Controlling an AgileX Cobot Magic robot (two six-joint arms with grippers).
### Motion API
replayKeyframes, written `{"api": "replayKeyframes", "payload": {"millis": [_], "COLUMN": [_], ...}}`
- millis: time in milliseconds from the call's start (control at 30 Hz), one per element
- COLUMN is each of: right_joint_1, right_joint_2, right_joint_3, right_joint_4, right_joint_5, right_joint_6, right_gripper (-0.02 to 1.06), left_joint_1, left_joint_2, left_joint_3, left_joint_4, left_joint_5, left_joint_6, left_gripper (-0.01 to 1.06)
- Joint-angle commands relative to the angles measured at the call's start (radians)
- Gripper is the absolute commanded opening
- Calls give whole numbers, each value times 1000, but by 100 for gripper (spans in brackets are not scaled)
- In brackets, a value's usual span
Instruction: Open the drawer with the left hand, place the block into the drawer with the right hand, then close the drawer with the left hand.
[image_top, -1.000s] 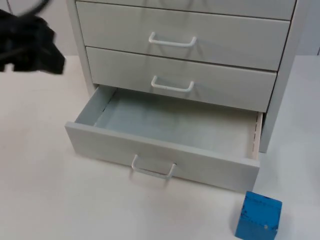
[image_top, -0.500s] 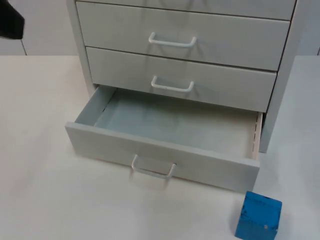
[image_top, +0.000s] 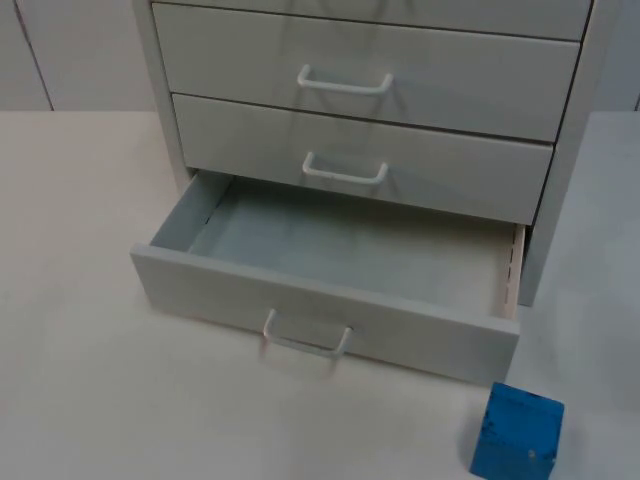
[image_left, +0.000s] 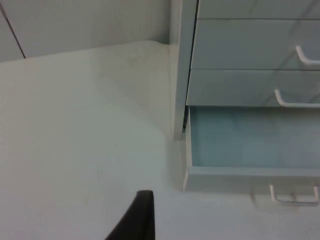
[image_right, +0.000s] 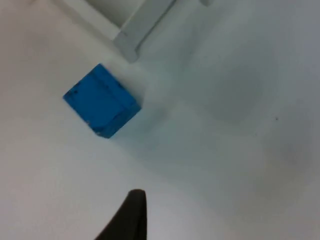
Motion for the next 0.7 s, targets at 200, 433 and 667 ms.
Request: {"api": "replayKeyframes", "payload": {"millis": [200, 433, 667], "right_joint_1": [138, 265, 395], "right_joint_2": [24, 190, 410], "right_joint_3": [29, 30, 30], "right_joint_4": [-50, -50, -164], "right_joint_5": [-37, -122, -352], "right_joint_6": [41, 93, 204], "right_gripper": [105, 105, 102], "left_joint_1": [3, 3, 3], "left_joint_2": [-102, -175, -191], "left_joint_3": [140, 263, 264], "left_joint_4": [-10, -10, -3], "left_joint_5": [-10, -68, -68], "left_joint_6": [-30, -61, -61], "left_gripper": [104, 104, 104]}}
